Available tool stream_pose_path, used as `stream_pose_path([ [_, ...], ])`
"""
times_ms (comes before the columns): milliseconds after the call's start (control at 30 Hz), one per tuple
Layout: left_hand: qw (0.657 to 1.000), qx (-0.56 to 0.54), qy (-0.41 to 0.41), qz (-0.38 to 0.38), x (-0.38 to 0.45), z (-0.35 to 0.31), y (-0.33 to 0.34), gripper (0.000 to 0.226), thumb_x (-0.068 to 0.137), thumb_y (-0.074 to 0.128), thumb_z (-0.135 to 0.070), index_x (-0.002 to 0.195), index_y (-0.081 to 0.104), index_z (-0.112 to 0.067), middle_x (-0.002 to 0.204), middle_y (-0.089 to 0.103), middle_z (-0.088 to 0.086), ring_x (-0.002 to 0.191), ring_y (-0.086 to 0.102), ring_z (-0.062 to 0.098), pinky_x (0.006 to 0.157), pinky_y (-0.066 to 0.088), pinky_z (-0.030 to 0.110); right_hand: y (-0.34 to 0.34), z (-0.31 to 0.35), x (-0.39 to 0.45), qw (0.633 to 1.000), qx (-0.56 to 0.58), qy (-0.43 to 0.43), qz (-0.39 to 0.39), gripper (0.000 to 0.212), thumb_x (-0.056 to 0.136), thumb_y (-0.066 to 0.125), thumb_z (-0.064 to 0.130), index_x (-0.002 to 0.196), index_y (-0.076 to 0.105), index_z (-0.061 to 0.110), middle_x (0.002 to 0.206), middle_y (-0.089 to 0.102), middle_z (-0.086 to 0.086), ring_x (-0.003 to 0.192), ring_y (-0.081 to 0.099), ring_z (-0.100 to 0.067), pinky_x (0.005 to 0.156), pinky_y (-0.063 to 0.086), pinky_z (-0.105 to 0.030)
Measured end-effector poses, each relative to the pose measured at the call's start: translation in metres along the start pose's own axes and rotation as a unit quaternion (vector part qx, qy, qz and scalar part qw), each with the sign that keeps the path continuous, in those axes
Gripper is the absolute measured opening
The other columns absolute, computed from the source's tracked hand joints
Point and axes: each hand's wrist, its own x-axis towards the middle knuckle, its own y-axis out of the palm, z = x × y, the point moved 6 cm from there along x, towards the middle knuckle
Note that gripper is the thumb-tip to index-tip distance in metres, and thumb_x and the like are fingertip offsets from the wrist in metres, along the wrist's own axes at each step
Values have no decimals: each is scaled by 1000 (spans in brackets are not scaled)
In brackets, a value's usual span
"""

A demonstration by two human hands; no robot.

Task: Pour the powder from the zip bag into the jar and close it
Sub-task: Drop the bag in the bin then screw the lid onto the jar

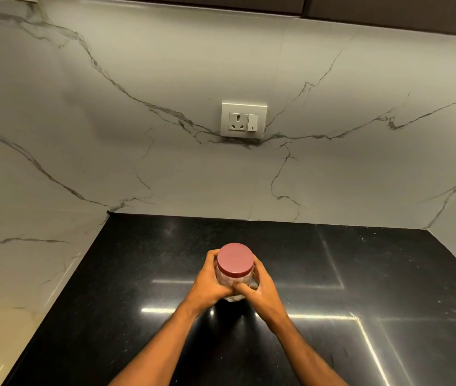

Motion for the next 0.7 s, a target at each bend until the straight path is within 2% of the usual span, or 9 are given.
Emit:
stream_pose_path([
  [100, 1000, 0, -12, 25, -2, 12, -1, 92, 68, 83, 0, 142, 36, -30, 139, 53, -4, 132, 53, 15, 108, 49, 35, 0, -10, -2, 1000, -2, 6, 2, 82, 79, 79, 25, 148, 36, 24, 142, 52, 8, 127, 53, -4, 104, 47, -22],
  [167, 1000, -2, -17, 24, -4, 19, -1, 90, 71, 79, 7, 143, 38, -27, 141, 54, -3, 133, 53, 15, 108, 49, 31, 2, -16, -3, 1000, -7, 10, 7, 80, 81, 79, 18, 148, 36, 23, 142, 52, 7, 128, 53, -5, 106, 46, -24],
  [233, 1000, -2, -18, 14, -6, 25, 0, 88, 73, 79, 8, 145, 39, -24, 141, 54, -3, 133, 53, 13, 107, 48, 27, 4, -21, -3, 1000, -15, 12, 10, 78, 82, 78, 11, 148, 36, 22, 142, 52, 6, 129, 52, -4, 106, 45, -22],
  [367, 1000, 1, -18, 7, -4, 29, 2, 84, 75, 76, 10, 143, 41, -27, 141, 55, -5, 133, 53, 13, 102, 48, 20, 3, -30, -1, 999, -17, 23, 14, 79, 84, 76, 12, 149, 33, 20, 144, 50, 4, 130, 51, -5, 107, 44, -22],
  [433, 1000, 5, -20, 6, -3, 31, 3, 85, 76, 76, 8, 143, 41, -28, 142, 54, -5, 134, 51, 12, 104, 48, 21, 1, -33, 1, 999, -23, 27, 20, 79, 85, 76, 13, 150, 32, 21, 144, 50, 6, 130, 50, -4, 107, 43, -20],
  [567, 1000, 10, -17, -1, -3, 35, 5, 86, 76, 79, 4, 148, 39, -23, 144, 54, -5, 134, 51, 11, 111, 45, 31, 1, -36, 3, 998, -35, 30, 31, 80, 86, 73, 13, 152, 29, 24, 144, 48, 10, 131, 48, -3, 101, 42, -12],
  [700, 1000, 14, -26, 4, -4, 36, 6, 86, 77, 78, 4, 147, 39, -26, 143, 54, -7, 135, 51, 11, 111, 45, 31, 1, -39, 4, 998, -30, 36, 36, 81, 86, 73, 15, 152, 28, 26, 144, 47, 9, 131, 48, -5, 99, 44, -11],
])
